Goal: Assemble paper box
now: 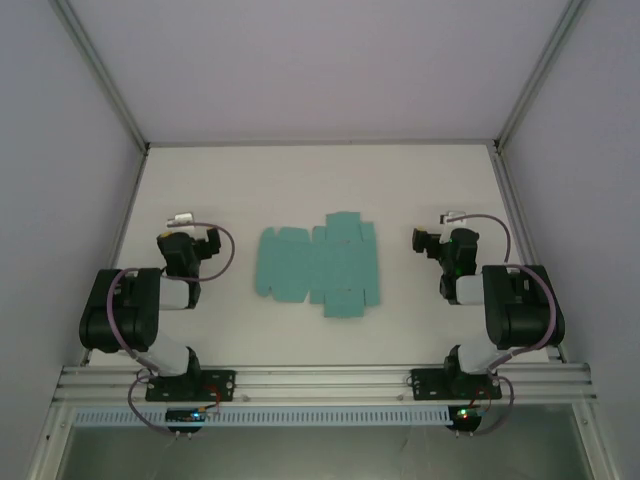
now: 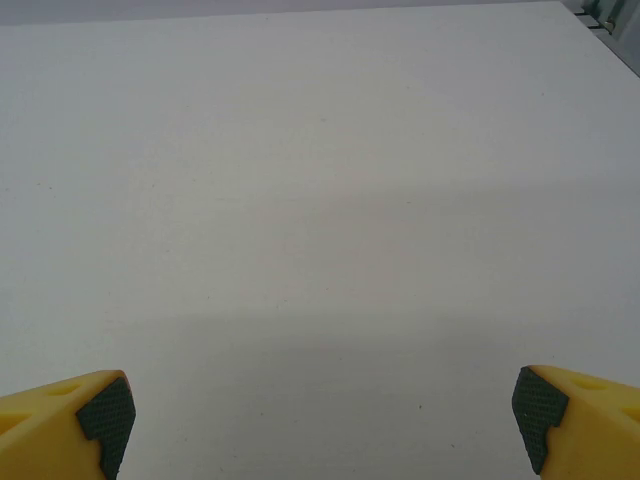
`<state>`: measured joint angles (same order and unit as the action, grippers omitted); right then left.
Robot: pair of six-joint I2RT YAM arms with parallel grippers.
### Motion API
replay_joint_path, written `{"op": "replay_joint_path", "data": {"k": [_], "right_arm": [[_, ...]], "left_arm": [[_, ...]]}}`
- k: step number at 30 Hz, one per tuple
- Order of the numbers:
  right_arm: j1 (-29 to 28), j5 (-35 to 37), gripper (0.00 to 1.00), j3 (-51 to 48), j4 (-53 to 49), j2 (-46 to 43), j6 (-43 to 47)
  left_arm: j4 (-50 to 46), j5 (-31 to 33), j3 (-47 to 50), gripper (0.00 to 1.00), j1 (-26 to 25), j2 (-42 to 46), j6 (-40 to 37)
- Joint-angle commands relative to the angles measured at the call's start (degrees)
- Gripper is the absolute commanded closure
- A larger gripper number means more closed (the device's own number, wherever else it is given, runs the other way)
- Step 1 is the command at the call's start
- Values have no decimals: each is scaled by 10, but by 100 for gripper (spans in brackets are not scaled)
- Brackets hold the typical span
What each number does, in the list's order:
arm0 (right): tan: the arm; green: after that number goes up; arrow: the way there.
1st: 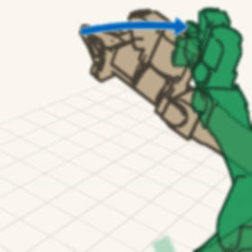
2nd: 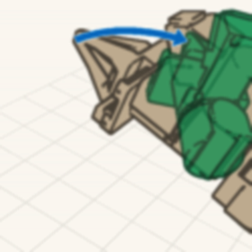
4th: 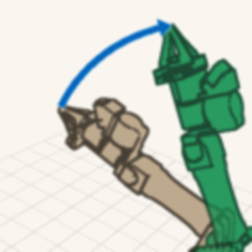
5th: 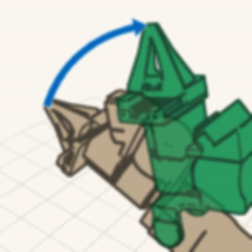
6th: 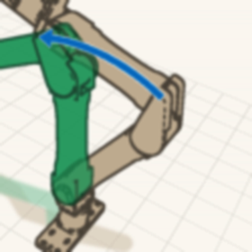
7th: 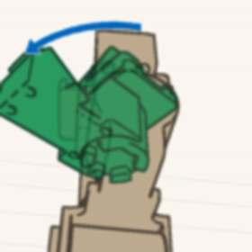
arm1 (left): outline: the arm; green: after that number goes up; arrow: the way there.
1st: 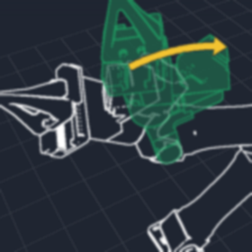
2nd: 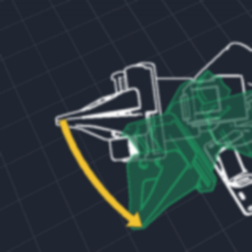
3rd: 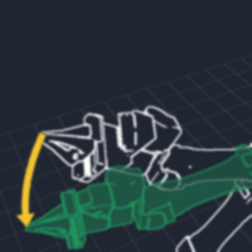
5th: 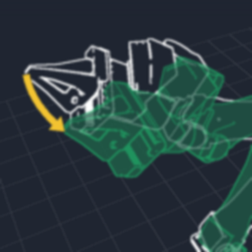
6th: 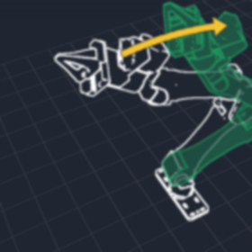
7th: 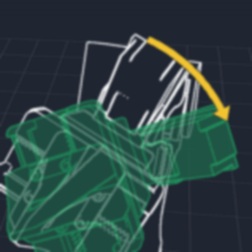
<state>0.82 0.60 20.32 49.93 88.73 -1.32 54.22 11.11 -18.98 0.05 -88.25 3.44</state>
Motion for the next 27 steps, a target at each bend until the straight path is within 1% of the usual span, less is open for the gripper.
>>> {"op": "replay_joint_path", "data": {"k": [1,27], "right_arm": [[-4,2,1,12,4,1,-6],[5,-25,1,9,5,0,-8]], "left_arm": [[23,-9,-4,1,5,0,-5],[22,-9,-4,1,4,1,-5]]}}
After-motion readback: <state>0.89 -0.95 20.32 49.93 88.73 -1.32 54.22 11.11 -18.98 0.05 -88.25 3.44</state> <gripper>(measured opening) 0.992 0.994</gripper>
